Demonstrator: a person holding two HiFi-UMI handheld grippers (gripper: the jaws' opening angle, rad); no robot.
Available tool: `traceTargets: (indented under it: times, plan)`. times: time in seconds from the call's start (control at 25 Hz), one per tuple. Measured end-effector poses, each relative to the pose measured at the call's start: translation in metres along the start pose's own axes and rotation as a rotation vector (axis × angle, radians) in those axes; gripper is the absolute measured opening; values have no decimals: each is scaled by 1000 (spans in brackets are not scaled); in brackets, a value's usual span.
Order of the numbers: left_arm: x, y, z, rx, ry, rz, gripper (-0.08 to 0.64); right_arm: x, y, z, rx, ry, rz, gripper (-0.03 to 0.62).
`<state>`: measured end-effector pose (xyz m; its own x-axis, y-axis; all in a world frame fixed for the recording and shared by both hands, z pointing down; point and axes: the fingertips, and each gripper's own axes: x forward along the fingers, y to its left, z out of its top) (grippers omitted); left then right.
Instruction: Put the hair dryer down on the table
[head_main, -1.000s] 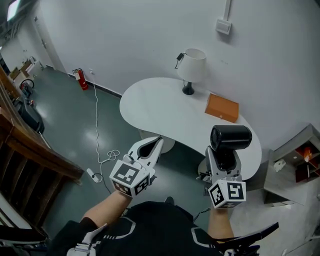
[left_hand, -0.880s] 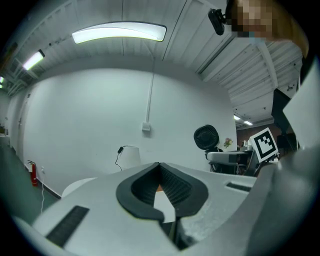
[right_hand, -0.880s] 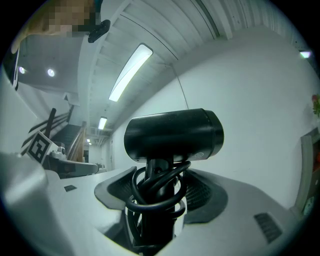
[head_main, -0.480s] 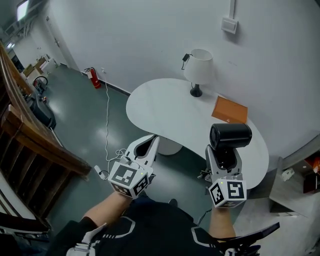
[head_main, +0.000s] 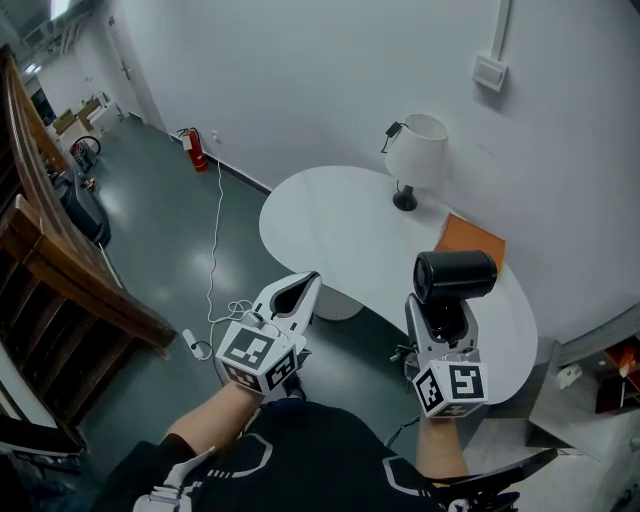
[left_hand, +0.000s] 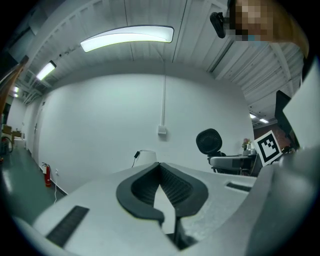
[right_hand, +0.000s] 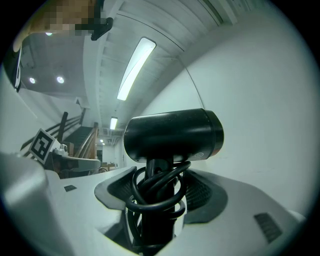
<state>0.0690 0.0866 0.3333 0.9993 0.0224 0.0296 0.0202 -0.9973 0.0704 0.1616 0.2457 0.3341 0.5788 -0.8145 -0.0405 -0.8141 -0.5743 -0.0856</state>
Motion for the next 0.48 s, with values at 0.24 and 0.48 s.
traceTargets:
  times: [0.24,0.48]
  plan:
    - [10,39,6,-15,-17,15,5,39,12,3,-20,9,14,304]
    - [20,81,9,-26,-21,31,5,82,26,-2,-10,30,29,304]
